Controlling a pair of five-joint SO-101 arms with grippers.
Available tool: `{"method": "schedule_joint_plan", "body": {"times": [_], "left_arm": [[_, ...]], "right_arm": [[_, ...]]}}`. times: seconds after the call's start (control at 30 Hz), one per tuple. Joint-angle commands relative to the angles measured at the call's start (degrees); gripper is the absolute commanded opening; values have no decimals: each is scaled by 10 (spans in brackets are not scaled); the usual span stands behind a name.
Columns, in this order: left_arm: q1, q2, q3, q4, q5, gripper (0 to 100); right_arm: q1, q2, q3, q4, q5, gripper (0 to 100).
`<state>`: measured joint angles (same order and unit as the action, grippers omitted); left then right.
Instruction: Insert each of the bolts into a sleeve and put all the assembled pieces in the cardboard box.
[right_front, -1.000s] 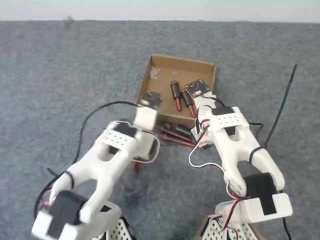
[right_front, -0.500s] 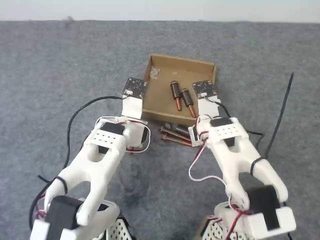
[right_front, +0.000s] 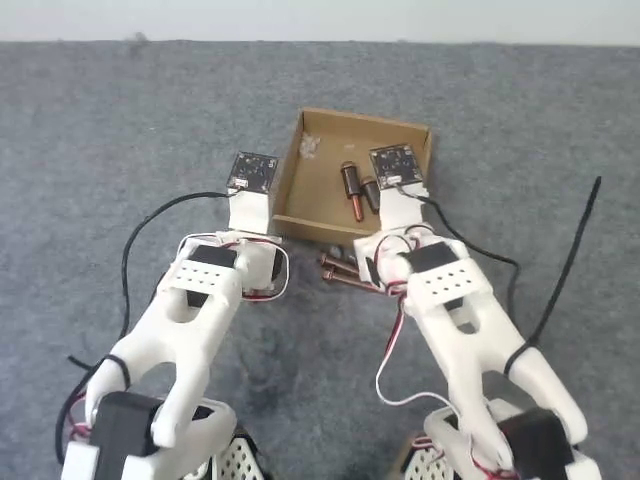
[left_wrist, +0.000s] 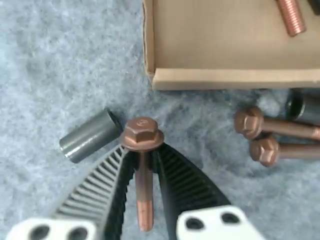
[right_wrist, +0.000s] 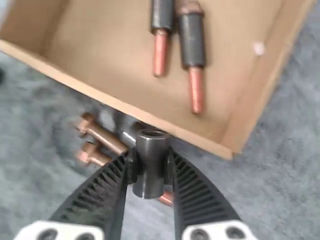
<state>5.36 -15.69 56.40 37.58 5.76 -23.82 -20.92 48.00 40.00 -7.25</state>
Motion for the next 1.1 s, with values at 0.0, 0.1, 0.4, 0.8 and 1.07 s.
{"method": "schedule_joint_plan", "body": {"times": [0.0, 0.1, 0.4, 0.8, 1.07], "left_arm": [[-4, -33, -5, -13, -4, 26], [-4, -33, -5, -13, -4, 26], [-4, -33, -5, -13, -4, 26], [-4, -33, -5, -13, -4, 26], [-4, -33, -5, -13, -4, 26]], "right_arm": [[-35, -47, -5, -25, -14, 6], [-65, -65, 18, -60, -14, 6], [-80, -193, 236, -345, -13, 6], [-104, -233, 383, -647, -14, 6], [-125, -131, 433, -875, -14, 6]]}}
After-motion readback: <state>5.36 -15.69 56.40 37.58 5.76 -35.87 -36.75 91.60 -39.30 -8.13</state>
